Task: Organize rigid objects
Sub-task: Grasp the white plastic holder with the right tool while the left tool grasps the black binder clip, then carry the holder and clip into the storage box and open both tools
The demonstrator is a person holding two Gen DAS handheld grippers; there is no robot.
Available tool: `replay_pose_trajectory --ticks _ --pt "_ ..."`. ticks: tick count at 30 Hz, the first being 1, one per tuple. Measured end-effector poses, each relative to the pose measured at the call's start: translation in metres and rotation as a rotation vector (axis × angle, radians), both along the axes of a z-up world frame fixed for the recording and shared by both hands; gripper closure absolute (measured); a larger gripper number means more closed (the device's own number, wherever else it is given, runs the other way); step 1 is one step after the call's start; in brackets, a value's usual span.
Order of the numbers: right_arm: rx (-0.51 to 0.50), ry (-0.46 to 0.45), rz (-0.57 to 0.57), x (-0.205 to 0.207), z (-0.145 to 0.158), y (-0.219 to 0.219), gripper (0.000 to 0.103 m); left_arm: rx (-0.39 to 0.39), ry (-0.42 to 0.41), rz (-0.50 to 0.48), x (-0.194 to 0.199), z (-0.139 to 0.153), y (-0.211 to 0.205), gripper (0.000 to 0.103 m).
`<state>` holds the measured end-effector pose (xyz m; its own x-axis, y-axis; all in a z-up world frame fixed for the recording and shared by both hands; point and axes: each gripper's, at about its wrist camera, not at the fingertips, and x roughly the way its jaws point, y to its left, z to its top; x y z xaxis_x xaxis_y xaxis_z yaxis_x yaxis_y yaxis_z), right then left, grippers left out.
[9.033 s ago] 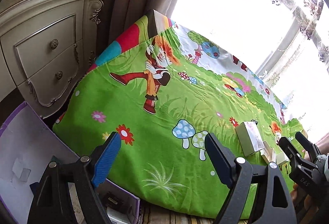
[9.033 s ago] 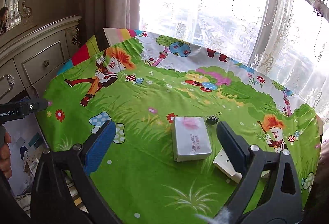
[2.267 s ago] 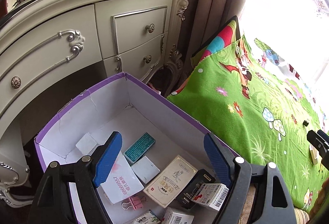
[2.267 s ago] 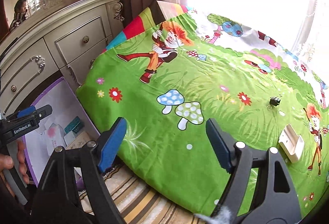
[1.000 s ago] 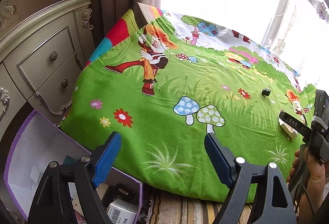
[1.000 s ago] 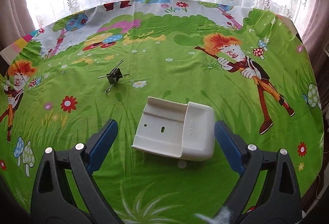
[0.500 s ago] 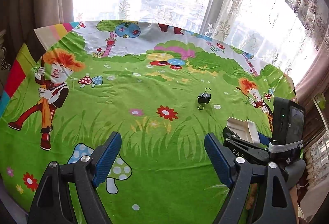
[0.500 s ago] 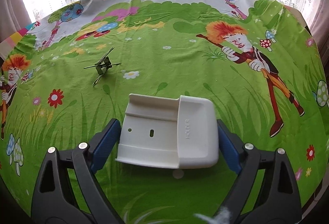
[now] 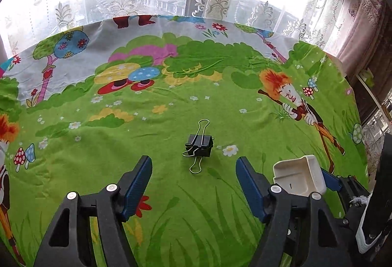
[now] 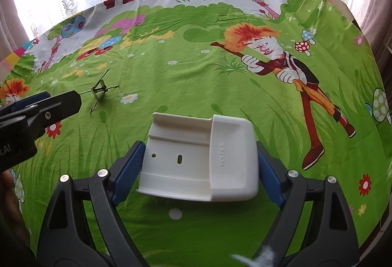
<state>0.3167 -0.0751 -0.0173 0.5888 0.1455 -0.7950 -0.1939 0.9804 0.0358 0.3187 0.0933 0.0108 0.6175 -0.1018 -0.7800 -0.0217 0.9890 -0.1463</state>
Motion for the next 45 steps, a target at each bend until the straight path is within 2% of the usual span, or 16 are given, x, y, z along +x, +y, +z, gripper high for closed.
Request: replay_pose_trajectory --ticks 8,10,12,20,34,45 --pt "-0.001 0.000 -0.001 0.000 0.000 0.000 0.014 -0.023 0.024 -0.035 0.033 -0.012 -0.002 0.053" --pt "-0.002 0.001 -0.001 0.000 0.000 0.000 0.014 -0.018 0.041 -0.044 0.039 -0.017 -0.003 0.061" --pt "-0.001 0.001 -0.001 0.000 0.000 0.000 0.014 -0.017 0.064 -0.047 0.041 -0.022 -0.005 0.073" --pt "0.001 0.000 0.002 0.000 0.001 0.001 0.014 0.027 0.087 0.004 0.017 -0.020 -0.013 0.074" --pt "-0.026 0.002 0.046 -0.017 0.001 0.007 0.014 0.102 0.163 0.201 -0.073 -0.014 -0.004 0.074" --pt "0.018 0.013 0.128 -0.049 0.016 0.019 0.014 0.120 0.114 0.316 -0.147 0.007 0.004 0.073"
